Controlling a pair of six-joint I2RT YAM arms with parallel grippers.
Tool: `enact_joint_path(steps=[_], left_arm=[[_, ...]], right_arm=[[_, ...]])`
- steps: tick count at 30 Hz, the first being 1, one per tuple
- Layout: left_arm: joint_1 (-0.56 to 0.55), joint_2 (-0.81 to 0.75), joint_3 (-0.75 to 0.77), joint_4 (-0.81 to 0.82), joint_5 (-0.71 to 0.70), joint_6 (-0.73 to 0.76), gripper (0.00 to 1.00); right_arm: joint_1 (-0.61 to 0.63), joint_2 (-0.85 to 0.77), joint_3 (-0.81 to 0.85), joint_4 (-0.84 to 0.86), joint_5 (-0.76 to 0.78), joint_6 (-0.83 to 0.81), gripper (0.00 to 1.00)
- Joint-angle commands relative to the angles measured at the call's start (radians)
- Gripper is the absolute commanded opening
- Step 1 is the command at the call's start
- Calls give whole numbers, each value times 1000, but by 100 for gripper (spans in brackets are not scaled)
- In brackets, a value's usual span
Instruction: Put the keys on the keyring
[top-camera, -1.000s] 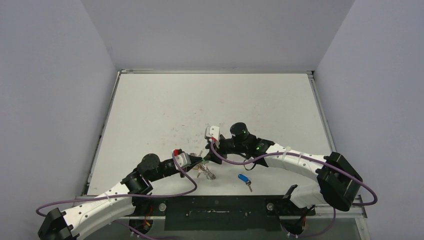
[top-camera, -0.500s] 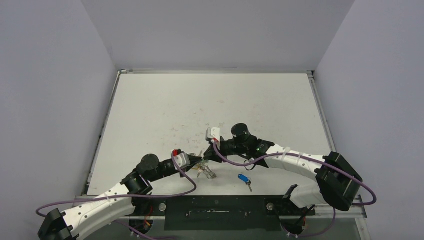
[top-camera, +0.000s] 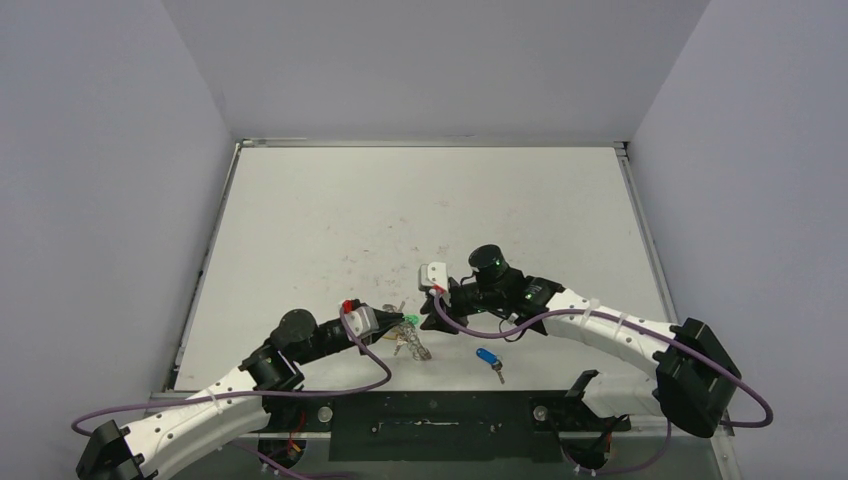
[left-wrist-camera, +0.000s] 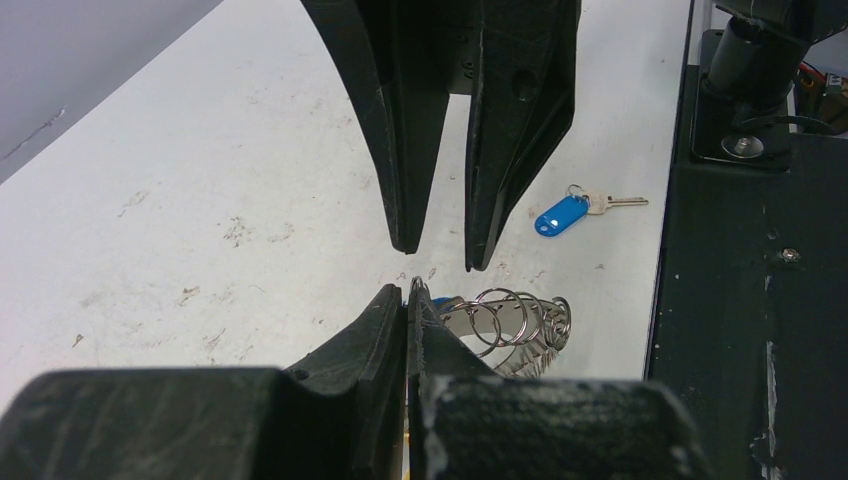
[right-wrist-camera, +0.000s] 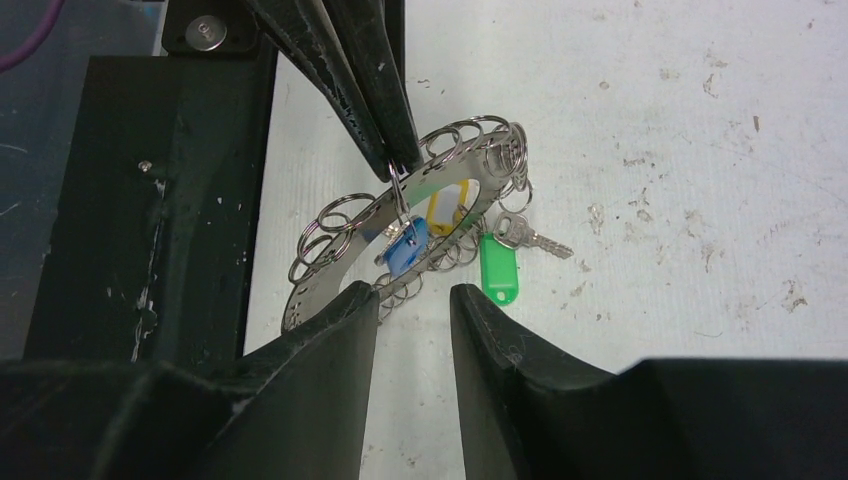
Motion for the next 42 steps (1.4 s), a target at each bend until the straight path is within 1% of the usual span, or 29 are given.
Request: enact_joint_path(steps=[1, 3, 5, 10, 16, 23, 29, 32, 34, 42], left_arm=[[-5, -8, -2, 56, -3, -2, 0], [-5, -8, -3, 60, 1, 0, 0], [-5, -7, -3, 62, 5, -1, 0], [-5, -6, 0, 63, 7, 0, 0], [-5, -6, 0, 64, 7, 0, 0], [-5, -6, -1, 66, 12, -2, 0], [-5, -5, 0, 69, 13, -4, 0], [-5, -3, 1, 71, 13, -4, 0], [-5, -3, 0, 70, 12, -2, 0], [-5, -4, 2, 69, 14, -2, 0]], right_arm=[[-7, -34, 39, -29, -32, -41, 34], [-8, -31, 30, 13, -22, -20, 33], [-8, -21, 24, 63, -27, 3, 30], [-8, 28, 44, 129, -69, 48, 15], [-5, 66, 52, 140, -86, 52, 9], [1, 85, 38, 187, -94, 78, 8], [7, 85, 36, 209, -97, 84, 10], [12, 97, 42, 201, -98, 79, 6], [11, 99, 44, 189, -96, 71, 0], [15, 112, 34, 185, -87, 60, 0]])
